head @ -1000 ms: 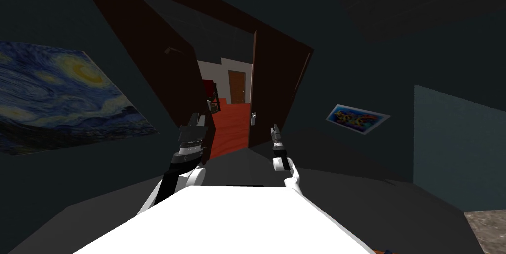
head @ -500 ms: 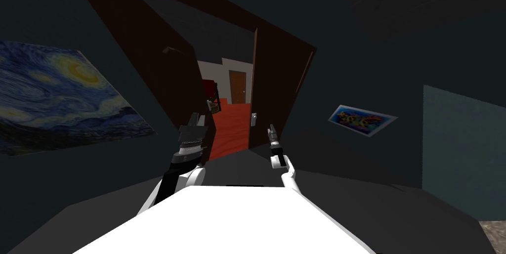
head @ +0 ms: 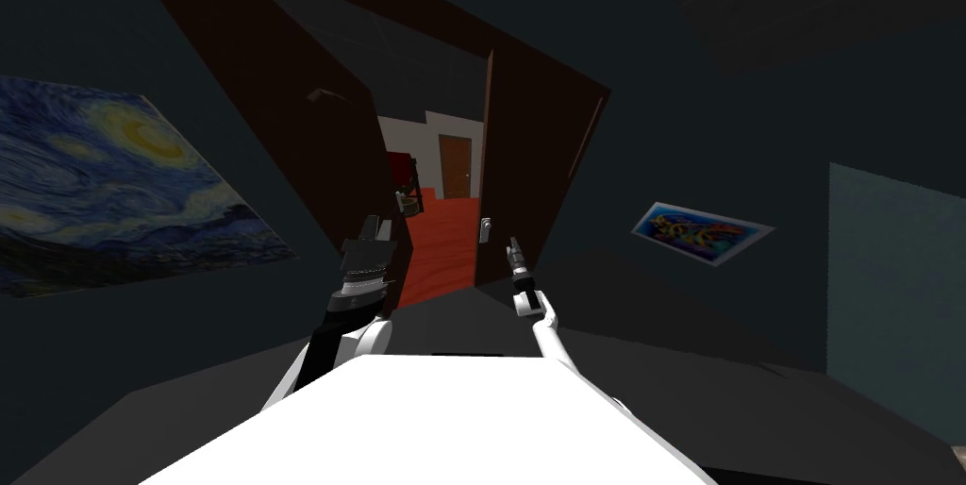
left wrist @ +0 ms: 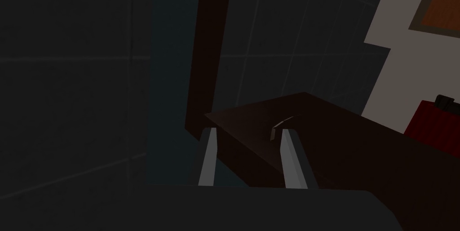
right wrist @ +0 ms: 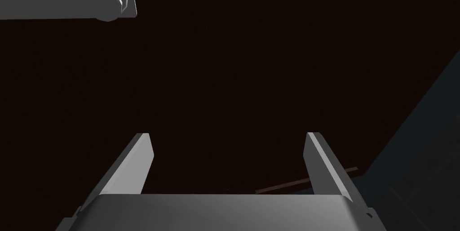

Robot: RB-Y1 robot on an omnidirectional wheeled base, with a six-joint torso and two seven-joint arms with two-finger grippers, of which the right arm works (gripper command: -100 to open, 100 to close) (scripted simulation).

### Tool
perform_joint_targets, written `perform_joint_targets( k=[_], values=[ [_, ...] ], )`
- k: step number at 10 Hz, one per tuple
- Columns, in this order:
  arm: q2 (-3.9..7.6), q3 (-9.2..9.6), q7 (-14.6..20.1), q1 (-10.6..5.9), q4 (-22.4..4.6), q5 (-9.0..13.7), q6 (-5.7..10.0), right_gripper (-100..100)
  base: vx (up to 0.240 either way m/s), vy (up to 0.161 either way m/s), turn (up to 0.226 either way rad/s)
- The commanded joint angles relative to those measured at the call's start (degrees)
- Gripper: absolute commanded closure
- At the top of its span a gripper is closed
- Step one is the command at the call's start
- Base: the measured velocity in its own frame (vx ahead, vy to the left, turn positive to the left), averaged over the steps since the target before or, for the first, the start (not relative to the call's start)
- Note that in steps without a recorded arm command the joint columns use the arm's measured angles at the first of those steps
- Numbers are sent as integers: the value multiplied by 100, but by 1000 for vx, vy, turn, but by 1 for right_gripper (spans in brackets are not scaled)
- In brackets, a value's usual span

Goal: Push the door open

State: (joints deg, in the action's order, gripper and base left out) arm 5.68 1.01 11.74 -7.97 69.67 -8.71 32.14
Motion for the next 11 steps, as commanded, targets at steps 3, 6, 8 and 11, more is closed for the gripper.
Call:
perform_joint_targets(
  k=[3, 6, 8, 11],
  values=[
    [0, 38, 151, -302, -518, -85, -57, -100, 41, -9, 13],
    [19, 78, 329, -666, -1179, -180, -91, -100, 64, -15, 31],
    [26, 96, 411, -834, -1452, -224, -107, -100, 61, -19, 29],
    [39, 130, 565, -1152, -1955, -308, -137, -100, 50, -15, 17]
  ],
)
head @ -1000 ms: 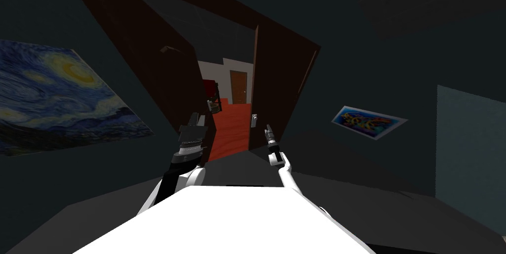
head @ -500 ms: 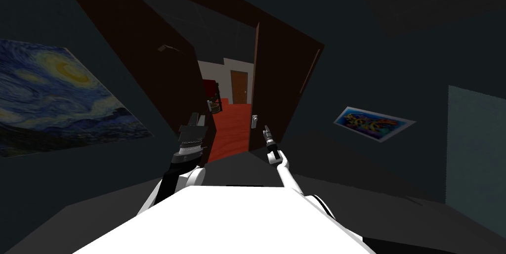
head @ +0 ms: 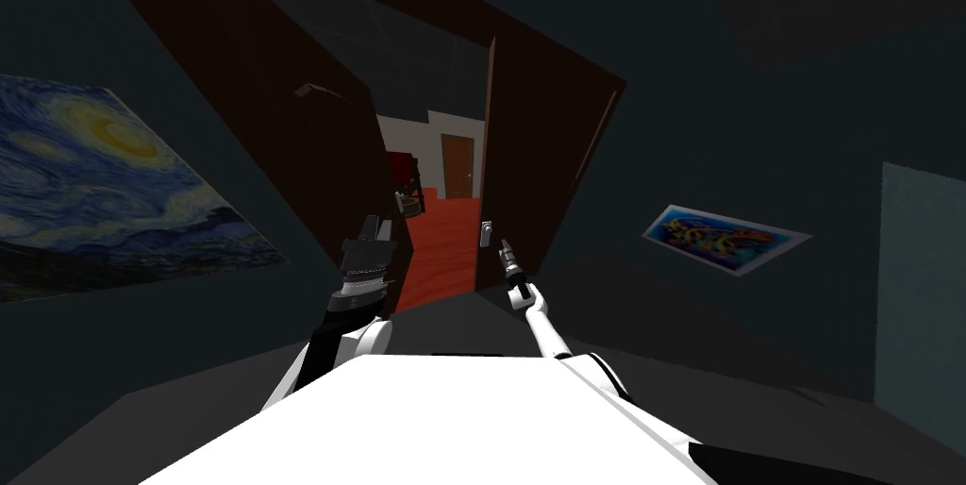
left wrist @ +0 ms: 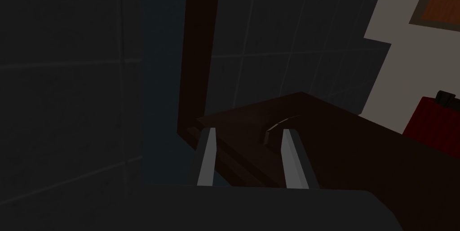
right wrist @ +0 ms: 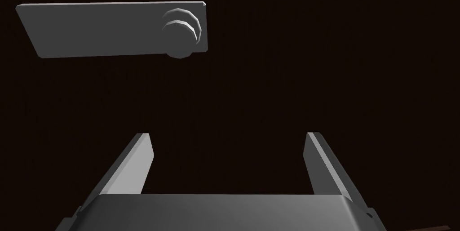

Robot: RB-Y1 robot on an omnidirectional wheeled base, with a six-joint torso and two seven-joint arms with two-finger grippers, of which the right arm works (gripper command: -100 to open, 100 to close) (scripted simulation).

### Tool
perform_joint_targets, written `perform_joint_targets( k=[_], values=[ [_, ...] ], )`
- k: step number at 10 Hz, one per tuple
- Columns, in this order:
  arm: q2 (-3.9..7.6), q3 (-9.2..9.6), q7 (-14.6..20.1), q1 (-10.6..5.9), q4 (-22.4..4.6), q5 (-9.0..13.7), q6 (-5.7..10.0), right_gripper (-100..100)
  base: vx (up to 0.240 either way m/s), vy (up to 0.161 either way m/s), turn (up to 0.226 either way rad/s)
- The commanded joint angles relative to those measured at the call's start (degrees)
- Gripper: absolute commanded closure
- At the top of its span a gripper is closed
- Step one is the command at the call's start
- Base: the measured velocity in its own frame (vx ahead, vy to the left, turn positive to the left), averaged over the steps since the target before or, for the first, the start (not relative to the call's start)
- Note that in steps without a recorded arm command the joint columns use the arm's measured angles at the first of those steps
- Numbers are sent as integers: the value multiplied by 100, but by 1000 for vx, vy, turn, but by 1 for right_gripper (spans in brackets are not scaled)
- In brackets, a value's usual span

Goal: Push the door open

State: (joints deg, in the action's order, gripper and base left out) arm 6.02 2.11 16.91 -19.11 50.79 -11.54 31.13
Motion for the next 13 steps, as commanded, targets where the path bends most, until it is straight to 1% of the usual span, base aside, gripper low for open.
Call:
perform_joint_targets(
  k=[1, 2, 4, 8, 9, 13],
  values=[
    [11, 36, 119, -184, -286, -62, -49, -100, 64, -17, 36],
    [16, 52, 187, -324, -495, -98, -63, -100, 82, -24, 32],
    [24, 77, 299, -554, -915, -159, -84, -100, 84, -29, 30],
    [33, 114, 465, -895, -1467, -248, -116, -100, 59, -15, 19],
    [28, 103, 428, -851, -1397, -232, -102, -100, 23, -7, 5],
    [19, 51, 378, -858, -1437, -202, -103, -100, 176, 32, 26]
  ],
)
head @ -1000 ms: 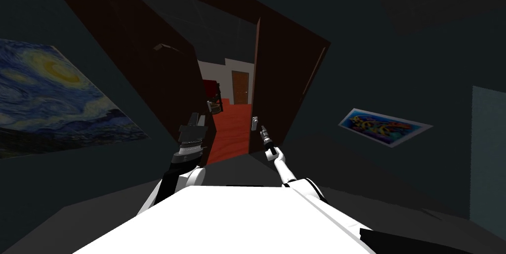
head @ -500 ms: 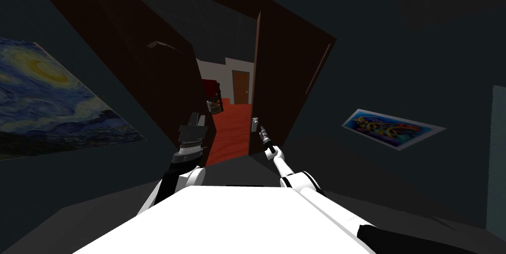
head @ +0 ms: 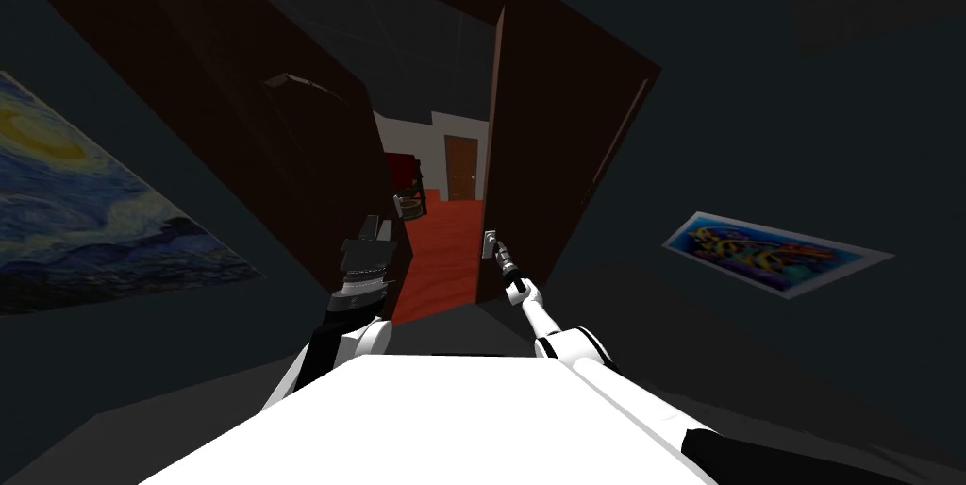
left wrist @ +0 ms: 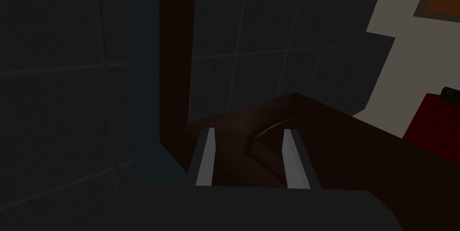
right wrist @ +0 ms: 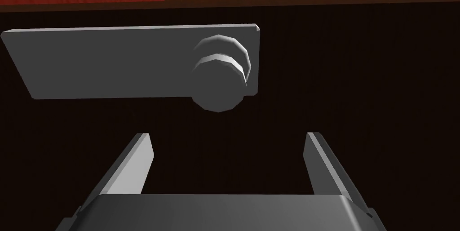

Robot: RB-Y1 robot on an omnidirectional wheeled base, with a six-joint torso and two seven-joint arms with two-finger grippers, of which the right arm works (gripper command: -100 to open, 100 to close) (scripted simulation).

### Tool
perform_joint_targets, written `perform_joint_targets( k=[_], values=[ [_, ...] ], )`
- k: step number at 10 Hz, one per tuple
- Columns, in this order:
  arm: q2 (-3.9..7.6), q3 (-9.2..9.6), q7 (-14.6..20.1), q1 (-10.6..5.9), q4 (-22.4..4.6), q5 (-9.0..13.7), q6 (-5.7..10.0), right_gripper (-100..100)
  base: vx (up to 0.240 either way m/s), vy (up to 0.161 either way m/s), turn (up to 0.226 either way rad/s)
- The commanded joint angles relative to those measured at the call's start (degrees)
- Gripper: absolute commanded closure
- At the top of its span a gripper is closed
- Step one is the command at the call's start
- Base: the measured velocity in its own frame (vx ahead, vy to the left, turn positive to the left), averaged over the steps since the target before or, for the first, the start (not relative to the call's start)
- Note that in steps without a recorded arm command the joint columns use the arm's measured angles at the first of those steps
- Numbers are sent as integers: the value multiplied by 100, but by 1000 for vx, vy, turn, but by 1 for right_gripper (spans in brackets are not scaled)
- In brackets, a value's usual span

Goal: Push the door open

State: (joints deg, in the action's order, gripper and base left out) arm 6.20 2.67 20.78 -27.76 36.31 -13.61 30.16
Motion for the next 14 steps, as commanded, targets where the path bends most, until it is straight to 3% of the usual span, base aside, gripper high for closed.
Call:
perform_joint_targets(
  k=[1, 5, 6, 11, 14],
  values=[
    [-3, -22, -27, 8, 2, 14, -5, -100, 198, 75, 32],
    [-8, -49, -55, 11, 0, 32, -13, -100, 165, 60, 22],
    [-8, -49, -55, 11, 0, 32, -13, 100, -9, 1, -5],
    [-8, -49, -55, 11, 0, 32, -13, 100, -7, -3, 5],
    [34, -181, -128, -4, 8, 87, -32, 100, 141, 64, -31]
  ],
)
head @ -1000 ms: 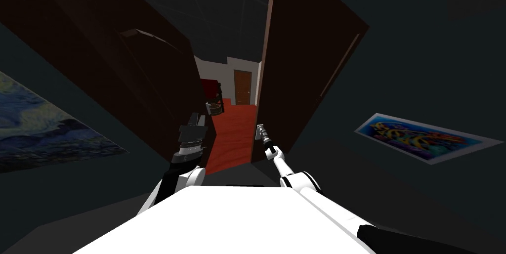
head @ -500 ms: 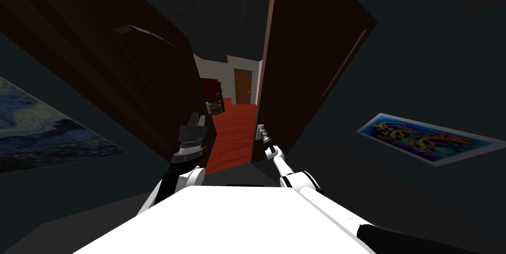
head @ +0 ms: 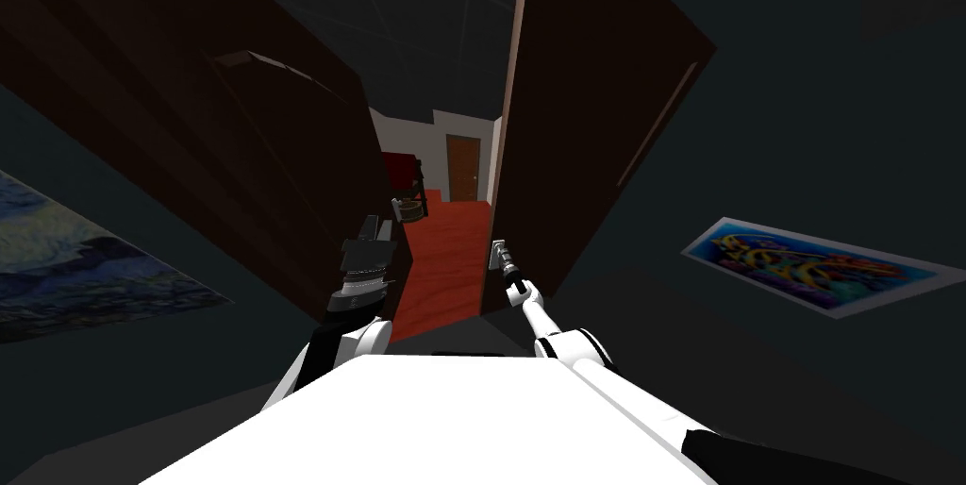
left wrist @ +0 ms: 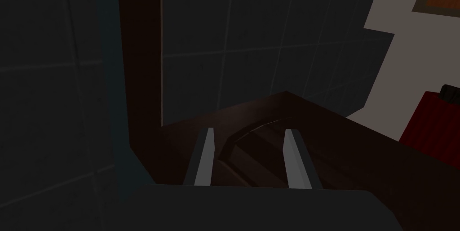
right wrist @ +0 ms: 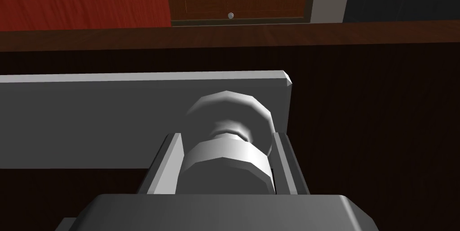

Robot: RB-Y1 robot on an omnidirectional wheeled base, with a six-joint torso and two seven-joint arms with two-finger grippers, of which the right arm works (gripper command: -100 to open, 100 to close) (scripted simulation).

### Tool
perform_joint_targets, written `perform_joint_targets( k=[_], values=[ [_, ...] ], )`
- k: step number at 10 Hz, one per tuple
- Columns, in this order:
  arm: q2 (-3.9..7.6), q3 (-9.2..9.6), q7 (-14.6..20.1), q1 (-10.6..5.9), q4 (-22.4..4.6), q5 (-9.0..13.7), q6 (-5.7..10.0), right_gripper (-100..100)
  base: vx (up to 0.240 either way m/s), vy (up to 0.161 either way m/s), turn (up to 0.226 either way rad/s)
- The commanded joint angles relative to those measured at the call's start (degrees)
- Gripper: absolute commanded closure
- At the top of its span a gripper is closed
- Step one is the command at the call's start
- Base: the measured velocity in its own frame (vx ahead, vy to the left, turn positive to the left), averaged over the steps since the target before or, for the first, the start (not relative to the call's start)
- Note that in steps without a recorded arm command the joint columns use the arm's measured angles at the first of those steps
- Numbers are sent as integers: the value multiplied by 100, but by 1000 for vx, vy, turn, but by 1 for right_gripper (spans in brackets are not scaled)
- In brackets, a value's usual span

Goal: Push the door open

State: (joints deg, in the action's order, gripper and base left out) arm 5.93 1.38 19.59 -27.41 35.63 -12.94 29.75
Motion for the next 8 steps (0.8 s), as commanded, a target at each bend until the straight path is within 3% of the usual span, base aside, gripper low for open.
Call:
perform_joint_targets(
  k=[1, 8],
  values=[
    [74, -94, -33, -35, 75, 37, 3, 100, 141, 81, -42],
    [159, -384, -191, 2, 63, 160, -35, 100, 158, 108, -44]
  ],
)
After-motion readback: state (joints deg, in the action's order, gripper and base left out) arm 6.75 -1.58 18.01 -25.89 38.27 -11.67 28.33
